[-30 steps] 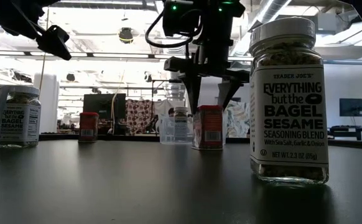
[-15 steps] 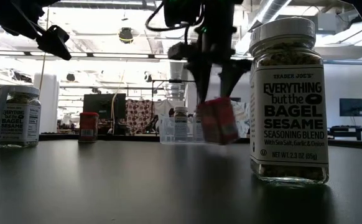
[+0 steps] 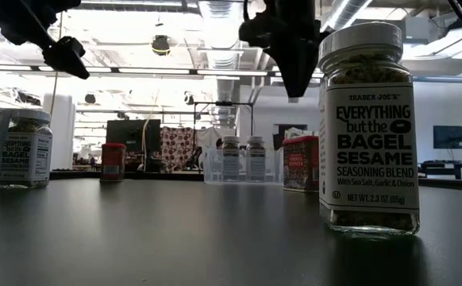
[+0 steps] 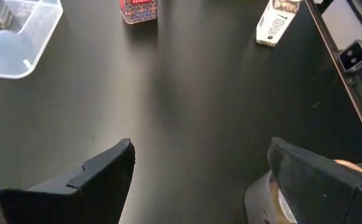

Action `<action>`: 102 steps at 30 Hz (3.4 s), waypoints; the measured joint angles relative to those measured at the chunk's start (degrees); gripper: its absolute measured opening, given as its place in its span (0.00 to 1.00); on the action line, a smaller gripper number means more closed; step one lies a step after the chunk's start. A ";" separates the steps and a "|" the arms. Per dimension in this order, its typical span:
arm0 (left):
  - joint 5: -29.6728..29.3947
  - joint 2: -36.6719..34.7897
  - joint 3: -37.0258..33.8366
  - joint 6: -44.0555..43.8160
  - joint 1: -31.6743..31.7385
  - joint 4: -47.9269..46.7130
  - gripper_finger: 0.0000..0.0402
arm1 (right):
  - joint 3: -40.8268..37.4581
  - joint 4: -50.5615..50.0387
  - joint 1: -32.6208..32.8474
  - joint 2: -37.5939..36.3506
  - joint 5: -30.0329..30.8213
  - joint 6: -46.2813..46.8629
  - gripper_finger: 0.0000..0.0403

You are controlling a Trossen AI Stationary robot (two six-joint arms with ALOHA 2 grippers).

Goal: Sort spices by type
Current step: Put the right red spice can into the white bin

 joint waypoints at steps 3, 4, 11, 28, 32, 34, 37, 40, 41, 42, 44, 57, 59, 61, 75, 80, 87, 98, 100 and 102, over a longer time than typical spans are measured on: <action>0.00 -0.01 0.00 -1.82 -0.01 0.00 0.88 | 0.00 -0.93 1.19 0.00 2.94 -0.05 0.25; 0.00 0.00 0.00 -2.12 0.00 0.00 0.88 | 0.00 -0.90 1.61 0.00 3.37 0.20 0.25; 0.00 0.00 0.00 -2.19 0.00 -0.43 0.88 | 0.00 -0.49 2.65 0.00 3.67 2.16 0.32; 0.00 0.00 -0.02 -1.29 0.00 -3.83 0.88 | 0.00 -0.25 0.86 0.00 3.88 2.16 0.73; 0.00 0.00 -0.02 -1.27 0.00 -3.83 0.88 | 0.00 -0.27 0.77 0.00 3.88 3.30 0.73; 0.00 0.00 -0.02 -1.27 0.00 -3.83 0.88 | 0.00 -0.38 0.43 0.00 3.83 5.30 0.74; 0.00 0.00 -0.02 -1.27 0.00 -3.83 0.88 | 0.00 -0.36 0.22 0.00 3.84 5.42 0.76; 0.02 -0.01 -0.02 -1.27 -0.01 -3.83 0.88 | 0.00 -0.25 0.16 0.00 3.82 6.16 0.80; 0.02 0.00 -0.02 -1.27 -0.01 -3.83 0.88 | -0.08 -0.13 0.17 0.00 3.81 6.51 0.83; 0.02 0.00 -0.02 -1.27 -0.02 -3.83 0.88 | -0.27 0.15 0.20 0.00 3.81 6.52 0.85; 0.02 0.00 -0.02 -1.27 -0.01 -3.83 0.88 | -0.35 0.26 0.20 0.00 4.04 6.34 0.89; 0.02 -0.01 -0.02 -1.27 -0.01 -3.68 0.88 | -0.35 2.12 -0.83 0.02 4.03 6.39 0.98; 0.02 -0.01 -0.02 -1.27 -0.02 -3.61 0.88 | -0.35 2.15 -1.54 0.02 3.67 6.52 0.97; 0.02 -0.02 -0.02 -1.27 -0.02 -3.61 0.88 | -0.35 2.45 -2.51 0.02 3.29 6.99 0.97; -0.65 -0.02 -0.02 -1.32 -0.02 -3.63 0.88 | -2.17 6.92 -14.87 -0.68 -1.41 -2.07 0.97; -1.03 -0.02 -0.02 -1.38 -0.02 -3.63 0.88 | -8.32 7.78 -13.94 -4.60 -1.82 -3.65 0.97; -4.06 -0.02 -0.02 -1.14 -0.01 -3.66 0.88 | -27.19 15.23 -11.42 -20.01 -2.84 5.76 0.97; -4.31 -0.02 -0.02 -1.25 -0.01 -3.67 0.88 | -42.36 43.25 -6.61 -30.50 -2.90 16.76 0.97; -4.28 -0.02 -0.02 -1.25 -0.02 -3.67 0.88 | -40.93 42.80 -6.29 -28.19 -2.90 15.41 0.97; -4.28 -0.02 -0.02 -1.25 -0.02 -3.67 0.88 | -39.27 42.80 -6.21 -25.98 -2.92 13.67 0.97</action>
